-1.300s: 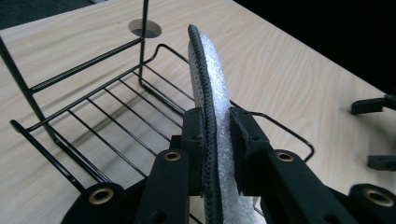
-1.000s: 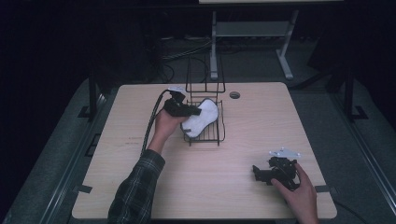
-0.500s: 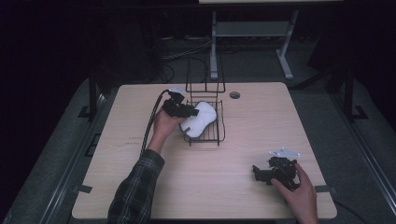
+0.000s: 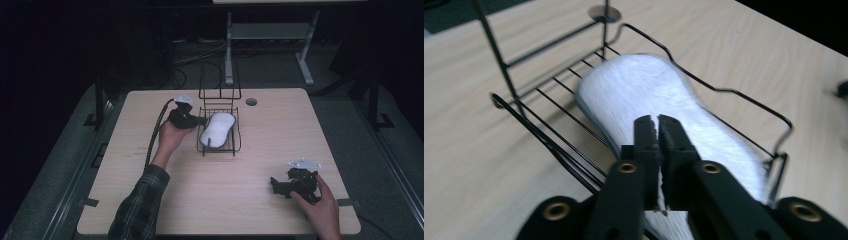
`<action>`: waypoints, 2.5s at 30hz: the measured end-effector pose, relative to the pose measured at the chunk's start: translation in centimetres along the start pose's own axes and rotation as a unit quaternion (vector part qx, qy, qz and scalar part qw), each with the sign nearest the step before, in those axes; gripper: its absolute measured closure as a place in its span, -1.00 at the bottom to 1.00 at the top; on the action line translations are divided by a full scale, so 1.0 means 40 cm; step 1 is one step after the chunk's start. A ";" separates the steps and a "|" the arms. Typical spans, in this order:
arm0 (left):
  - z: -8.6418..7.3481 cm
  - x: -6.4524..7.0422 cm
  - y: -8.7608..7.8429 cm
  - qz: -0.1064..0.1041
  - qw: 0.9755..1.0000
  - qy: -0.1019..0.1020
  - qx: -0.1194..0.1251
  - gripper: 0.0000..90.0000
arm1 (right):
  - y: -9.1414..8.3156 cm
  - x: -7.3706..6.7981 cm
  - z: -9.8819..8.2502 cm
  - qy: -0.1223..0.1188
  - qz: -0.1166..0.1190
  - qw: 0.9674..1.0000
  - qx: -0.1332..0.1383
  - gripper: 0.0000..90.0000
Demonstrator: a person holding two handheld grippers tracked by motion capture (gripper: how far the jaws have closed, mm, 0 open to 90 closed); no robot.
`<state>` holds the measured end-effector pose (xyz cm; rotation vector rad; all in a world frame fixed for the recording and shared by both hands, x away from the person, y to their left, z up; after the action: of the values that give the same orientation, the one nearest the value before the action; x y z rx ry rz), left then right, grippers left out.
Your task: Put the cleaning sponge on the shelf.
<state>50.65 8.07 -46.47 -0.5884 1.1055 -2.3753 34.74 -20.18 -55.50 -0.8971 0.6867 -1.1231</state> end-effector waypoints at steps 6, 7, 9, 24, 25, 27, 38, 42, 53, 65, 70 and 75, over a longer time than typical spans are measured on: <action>-0.034 0.040 0.006 -0.015 1.000 0.015 -0.019 0.99 | 0.000 0.000 0.000 0.000 0.000 1.000 0.000 -1.00; -0.037 0.046 0.009 -0.014 1.000 0.018 -0.019 0.99 | 0.000 0.000 0.000 0.000 0.000 1.000 0.000 -1.00; -0.045 0.057 0.011 -0.017 0.999 0.022 -0.021 0.99 | 0.000 0.000 0.000 0.000 0.000 1.000 0.000 -1.00; -0.062 0.094 0.059 -0.028 0.999 0.025 -0.032 0.99 | 0.000 0.000 0.000 0.000 0.000 1.000 0.000 -1.00; -0.058 0.097 0.063 -0.029 0.999 0.025 -0.031 0.99 | 0.000 0.000 0.000 0.000 0.000 1.000 0.000 -1.00; -0.053 0.101 0.069 -0.031 0.999 0.027 -0.031 0.99 | 0.000 0.000 0.000 0.000 0.000 1.000 0.000 -1.00; -0.032 0.121 0.089 -0.038 0.998 0.036 -0.035 0.99 | 0.000 0.000 0.000 0.000 0.000 1.000 0.000 -1.00; -0.029 0.120 0.081 -0.036 0.998 0.034 -0.030 0.99 | 0.000 0.000 0.000 0.000 0.000 1.000 0.000 -1.00; -0.043 0.108 0.031 -0.024 0.999 0.026 -0.024 0.91 | 0.000 0.000 0.000 0.000 0.000 1.000 0.000 -1.00; -0.095 0.095 -0.017 -0.002 1.000 0.007 -0.026 0.28 | 0.000 0.000 0.000 0.000 0.000 1.000 0.000 -1.00; -0.126 0.095 -0.037 0.013 0.999 0.014 -0.028 0.05 | 0.000 0.000 0.000 0.000 0.000 1.000 0.000 -1.00; -0.153 0.097 -0.056 0.033 0.999 0.016 -0.025 -0.18 | 0.000 0.000 0.000 0.000 0.000 1.000 0.000 -1.00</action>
<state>43.66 10.81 -47.55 -0.5245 1.1828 -2.3148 34.74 -20.18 -55.50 -0.8971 0.6867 -1.1231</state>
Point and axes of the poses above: each handheld gripper's, and its own axes: y roughly forward along the jaws, z roughly out of its top, x roughly to its right, the point moved 10 cm from there along y, roughly forward along the jaws, and after that the axes turned 15 degrees about -x, right-handed, at the moved point
